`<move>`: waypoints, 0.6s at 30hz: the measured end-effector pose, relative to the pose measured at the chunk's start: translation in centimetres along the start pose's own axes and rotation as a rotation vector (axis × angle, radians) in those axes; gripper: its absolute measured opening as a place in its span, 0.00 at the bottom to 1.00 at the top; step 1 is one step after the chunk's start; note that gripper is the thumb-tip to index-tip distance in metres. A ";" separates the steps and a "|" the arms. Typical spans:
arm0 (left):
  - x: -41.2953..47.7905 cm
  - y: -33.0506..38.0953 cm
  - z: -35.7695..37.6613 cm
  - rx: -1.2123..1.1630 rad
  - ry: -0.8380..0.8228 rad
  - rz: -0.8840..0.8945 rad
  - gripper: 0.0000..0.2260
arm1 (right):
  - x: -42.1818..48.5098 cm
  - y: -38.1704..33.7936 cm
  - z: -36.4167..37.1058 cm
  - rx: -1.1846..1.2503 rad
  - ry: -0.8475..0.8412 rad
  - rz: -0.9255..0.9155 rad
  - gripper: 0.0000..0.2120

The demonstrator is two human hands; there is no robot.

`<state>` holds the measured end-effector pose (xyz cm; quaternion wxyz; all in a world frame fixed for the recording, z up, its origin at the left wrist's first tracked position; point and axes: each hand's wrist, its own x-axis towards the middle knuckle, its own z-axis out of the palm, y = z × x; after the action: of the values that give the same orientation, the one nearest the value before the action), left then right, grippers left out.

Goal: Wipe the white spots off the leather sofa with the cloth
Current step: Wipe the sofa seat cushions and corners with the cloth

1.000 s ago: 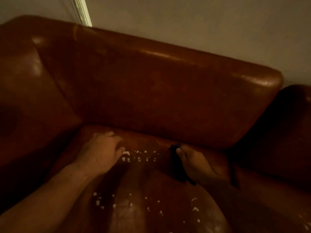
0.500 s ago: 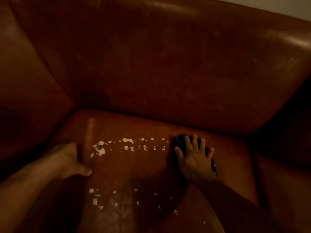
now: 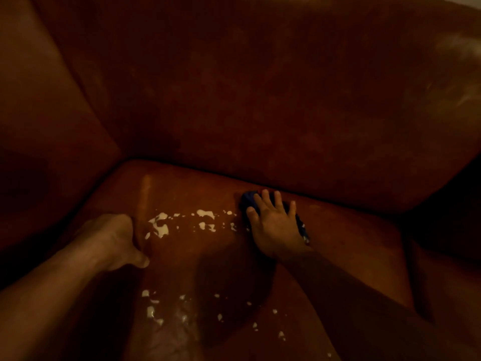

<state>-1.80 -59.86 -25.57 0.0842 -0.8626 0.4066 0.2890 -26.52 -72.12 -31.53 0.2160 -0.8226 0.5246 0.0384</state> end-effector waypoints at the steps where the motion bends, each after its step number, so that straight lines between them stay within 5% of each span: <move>1: -0.1 0.1 -0.1 -0.005 -0.009 -0.001 0.18 | -0.1 -0.3 0.1 -0.001 -0.007 -0.033 0.26; 9: 0.0 -0.2 -0.5 0.021 -0.040 -0.003 0.18 | -4.6 -3.6 0.5 0.122 -0.064 -0.286 0.22; 13: 0.1 -0.5 -0.6 0.057 -0.022 0.008 0.22 | -5.8 -2.8 -0.6 0.514 0.091 -0.059 0.21; 16: 0.2 -0.7 -0.7 0.068 -0.029 0.013 0.22 | -3.4 0.4 -1.8 0.367 0.403 0.142 0.21; 18: 0.3 -0.8 -0.6 0.059 -0.031 0.018 0.22 | -2.2 1.4 -1.6 0.193 0.250 0.341 0.23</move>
<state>-0.82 -59.80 -25.32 0.1133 -0.8514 0.4214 0.2909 -29.00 -71.34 -29.92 0.2174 -0.6960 0.6798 -0.0781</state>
